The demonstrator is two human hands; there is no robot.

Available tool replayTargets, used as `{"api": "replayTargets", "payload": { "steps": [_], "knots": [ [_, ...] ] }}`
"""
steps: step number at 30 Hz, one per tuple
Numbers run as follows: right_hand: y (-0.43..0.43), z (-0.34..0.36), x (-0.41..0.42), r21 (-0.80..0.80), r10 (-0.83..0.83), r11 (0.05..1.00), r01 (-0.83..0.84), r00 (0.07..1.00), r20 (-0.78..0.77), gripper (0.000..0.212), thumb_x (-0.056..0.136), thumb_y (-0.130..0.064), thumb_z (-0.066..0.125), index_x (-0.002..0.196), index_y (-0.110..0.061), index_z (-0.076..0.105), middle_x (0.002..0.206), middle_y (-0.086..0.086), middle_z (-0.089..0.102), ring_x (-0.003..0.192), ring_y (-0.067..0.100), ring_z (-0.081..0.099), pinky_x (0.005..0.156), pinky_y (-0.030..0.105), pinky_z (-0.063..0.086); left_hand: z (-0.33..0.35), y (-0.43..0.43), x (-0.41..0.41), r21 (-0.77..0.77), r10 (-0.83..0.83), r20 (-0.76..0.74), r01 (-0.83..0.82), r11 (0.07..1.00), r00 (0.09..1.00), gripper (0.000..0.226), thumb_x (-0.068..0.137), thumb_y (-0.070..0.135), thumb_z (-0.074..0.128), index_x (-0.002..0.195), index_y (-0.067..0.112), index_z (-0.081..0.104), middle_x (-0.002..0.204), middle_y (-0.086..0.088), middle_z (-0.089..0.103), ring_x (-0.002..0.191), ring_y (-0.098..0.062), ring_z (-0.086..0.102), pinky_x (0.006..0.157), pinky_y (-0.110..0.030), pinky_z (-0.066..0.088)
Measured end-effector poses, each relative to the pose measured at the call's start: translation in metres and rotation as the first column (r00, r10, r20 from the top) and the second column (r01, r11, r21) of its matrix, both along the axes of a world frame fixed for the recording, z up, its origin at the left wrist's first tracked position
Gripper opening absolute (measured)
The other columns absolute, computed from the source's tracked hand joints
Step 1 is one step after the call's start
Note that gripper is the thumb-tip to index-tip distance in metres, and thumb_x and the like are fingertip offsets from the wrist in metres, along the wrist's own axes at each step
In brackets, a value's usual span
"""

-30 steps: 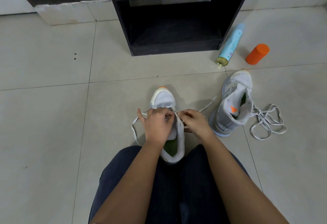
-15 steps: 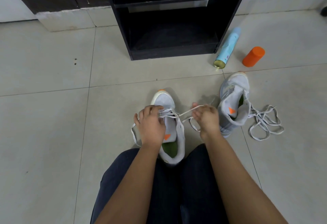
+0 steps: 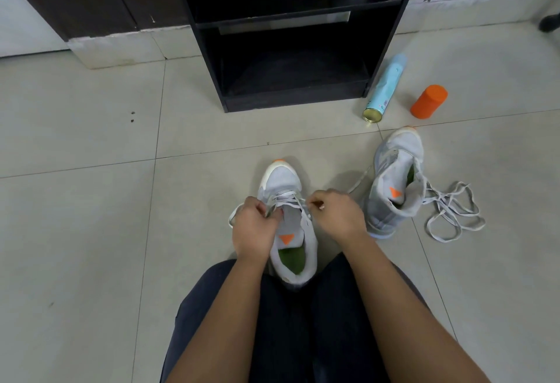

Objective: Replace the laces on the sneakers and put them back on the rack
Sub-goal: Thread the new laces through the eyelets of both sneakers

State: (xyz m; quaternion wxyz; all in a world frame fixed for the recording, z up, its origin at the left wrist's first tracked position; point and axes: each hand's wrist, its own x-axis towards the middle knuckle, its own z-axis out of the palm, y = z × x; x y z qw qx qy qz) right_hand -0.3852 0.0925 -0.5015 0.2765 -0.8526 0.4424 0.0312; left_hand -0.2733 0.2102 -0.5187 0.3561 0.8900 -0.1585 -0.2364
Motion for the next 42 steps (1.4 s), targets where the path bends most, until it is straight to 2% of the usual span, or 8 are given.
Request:
{"api": "replayTargets", "payload": {
  "steps": [5, 10, 14, 20, 28, 32, 37, 42],
  "knots": [
    [0.002, -0.001, -0.001, 0.110, -0.088, 0.990, 0.092, 0.995, -0.044, 0.021, 0.088, -0.037, 0.055, 0.089, -0.020, 0.067, 0.095, 0.006, 0.069, 0.094, 0.029, 0.062, 0.076, 0.032, 0.050, -0.005, -0.001, 0.002, -0.020, 0.016, -0.041, -0.017, 1.000, 0.999, 0.020, 0.081, 0.021, 0.064, 0.067, 0.016, 0.050, 0.070, 0.000, 0.056, 0.068, -0.020, 0.052, 0.059, -0.026, 0.035],
    [-0.032, 0.011, -0.038, -0.081, -0.382, 0.924, 0.374, 0.910, -0.160, 0.027, 0.081, -0.033, 0.056, 0.092, -0.012, 0.068, 0.094, 0.011, 0.070, 0.094, 0.032, 0.063, 0.074, 0.032, 0.048, -0.003, 0.001, 0.005, -0.012, 0.013, -0.030, -0.014, 1.000, 0.999, 0.016, 0.082, 0.014, 0.061, 0.068, 0.012, 0.053, 0.063, 0.004, 0.054, 0.064, -0.017, 0.050, 0.054, -0.023, 0.034],
    [-0.017, 0.010, -0.026, -0.119, -0.160, 0.984, 0.131, 0.947, -0.278, 0.029, 0.085, -0.030, 0.056, 0.111, -0.021, 0.064, 0.114, 0.006, 0.062, 0.111, 0.029, 0.054, 0.085, 0.032, 0.048, -0.002, -0.002, 0.003, -0.016, -0.007, -0.047, 0.006, 1.000, 0.999, 0.018, 0.082, 0.018, 0.062, 0.067, 0.013, 0.053, 0.064, 0.002, 0.056, 0.063, -0.018, 0.051, 0.055, -0.025, 0.036],
    [0.003, -0.007, 0.009, -0.117, 0.093, 0.988, -0.097, 0.995, -0.038, 0.022, 0.090, -0.031, 0.054, 0.105, -0.027, 0.069, 0.104, 0.003, 0.064, 0.105, 0.027, 0.050, 0.081, 0.032, 0.044, -0.004, 0.000, 0.004, -0.011, -0.018, -0.069, 0.017, 1.000, 0.997, 0.019, 0.083, 0.019, 0.061, 0.069, 0.010, 0.053, 0.070, -0.005, 0.059, 0.067, -0.021, 0.052, 0.060, -0.028, 0.035],
    [-0.039, 0.014, -0.041, -0.270, -0.433, 0.858, 0.437, 0.898, 0.078, 0.033, 0.081, -0.034, 0.051, 0.090, -0.006, 0.066, 0.086, 0.016, 0.064, 0.092, 0.037, 0.057, 0.066, 0.032, 0.041, -0.002, 0.001, 0.006, -0.013, 0.011, -0.095, -0.012, 1.000, 0.995, 0.019, 0.083, 0.018, 0.061, 0.068, 0.014, 0.050, 0.064, 0.003, 0.053, 0.063, -0.017, 0.049, 0.056, -0.026, 0.035],
    [-0.024, 0.014, -0.036, -0.206, -0.195, 0.968, 0.141, 0.943, -0.268, 0.033, 0.083, -0.029, 0.056, 0.114, -0.020, 0.064, 0.114, 0.008, 0.060, 0.115, 0.030, 0.046, 0.085, 0.033, 0.042, 0.000, -0.001, 0.004, -0.009, -0.009, -0.135, 0.008, 1.000, 0.991, 0.014, 0.083, 0.026, 0.065, 0.076, 0.021, 0.055, 0.073, 0.006, 0.059, 0.070, -0.014, 0.055, 0.058, -0.024, 0.037],
    [-0.002, 0.004, 0.003, -0.170, 0.108, 0.980, -0.109, 0.994, -0.010, 0.028, 0.087, -0.024, 0.055, 0.111, -0.031, 0.067, 0.114, 0.000, 0.061, 0.111, 0.026, 0.047, 0.092, 0.034, 0.041, -0.001, 0.003, 0.003, -0.018, -0.029, -0.141, 0.026, 0.999, 0.990, 0.013, 0.082, 0.030, 0.068, 0.081, 0.023, 0.057, 0.078, 0.007, 0.063, 0.076, -0.014, 0.060, 0.065, -0.025, 0.040],
    [0.002, -0.001, 0.008, -0.191, 0.051, 0.980, -0.055, 0.998, -0.026, 0.021, 0.087, -0.028, 0.054, 0.095, -0.018, 0.071, 0.099, 0.005, 0.065, 0.101, 0.029, 0.053, 0.079, 0.033, 0.045, 0.001, 0.002, 0.005, -0.007, -0.024, -0.136, 0.023, 1.000, 0.990, 0.009, 0.085, 0.025, 0.063, 0.081, 0.021, 0.056, 0.075, 0.006, 0.060, 0.073, -0.017, 0.057, 0.064, -0.026, 0.040]
  ]
}}
